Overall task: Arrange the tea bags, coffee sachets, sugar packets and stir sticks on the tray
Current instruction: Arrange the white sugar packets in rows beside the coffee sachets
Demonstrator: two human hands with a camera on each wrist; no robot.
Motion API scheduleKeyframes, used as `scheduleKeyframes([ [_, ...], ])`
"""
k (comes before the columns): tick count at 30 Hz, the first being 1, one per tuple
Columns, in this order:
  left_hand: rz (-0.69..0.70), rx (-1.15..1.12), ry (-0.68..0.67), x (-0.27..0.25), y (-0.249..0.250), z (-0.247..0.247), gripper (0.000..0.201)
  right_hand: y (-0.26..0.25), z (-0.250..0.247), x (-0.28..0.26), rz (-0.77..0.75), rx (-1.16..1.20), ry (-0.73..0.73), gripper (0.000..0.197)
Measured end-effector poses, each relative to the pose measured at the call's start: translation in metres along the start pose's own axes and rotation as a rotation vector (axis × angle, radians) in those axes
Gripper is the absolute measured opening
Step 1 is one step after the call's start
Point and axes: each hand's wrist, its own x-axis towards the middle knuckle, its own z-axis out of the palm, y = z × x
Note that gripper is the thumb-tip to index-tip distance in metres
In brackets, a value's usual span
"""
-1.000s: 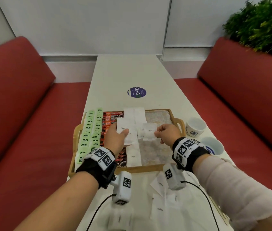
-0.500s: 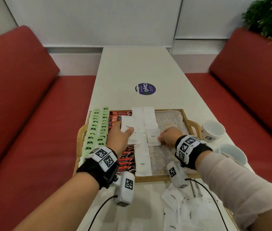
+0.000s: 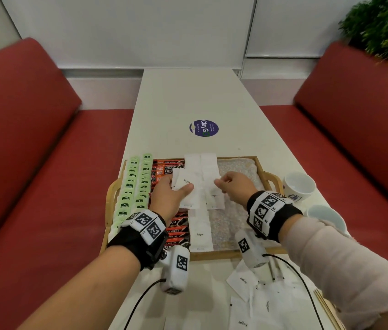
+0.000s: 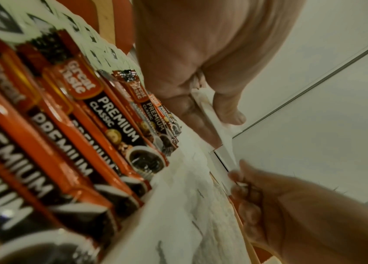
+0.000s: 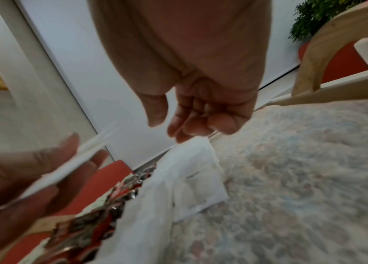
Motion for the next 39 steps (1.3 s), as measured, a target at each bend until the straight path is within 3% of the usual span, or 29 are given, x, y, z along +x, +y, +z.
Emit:
scheduleKeyframes([
  [5,0.039,0.035,-0.028,-0.007,0.003,0.007,0.034,-0.018,-0.003,-0.020,-0.104,0.156,-0.130,0.024],
  [12,0.030,0.012,-0.101,-0.016,0.008,0.014,0.027,-0.018,-0.004,-0.026,-0.093,0.281,-0.064,0.015],
  [17,-0.026,0.029,-0.063,-0.013,0.004,0.010,0.030,-0.013,-0.012,-0.023,-0.044,0.376,0.047,0.016],
  [21,-0.013,0.030,-0.008,-0.009,0.001,0.004,0.032,-0.002,-0.019,-0.015,0.010,0.234,0.063,0.018],
  [28,-0.011,0.021,0.003,-0.005,0.002,0.001,0.024,0.007,-0.015,-0.007,0.144,-0.045,-0.107,0.022],
  [39,-0.031,0.035,0.002,-0.002,0.001,0.000,0.035,0.003,-0.004,0.009,0.187,-0.156,-0.164,0.027],
])
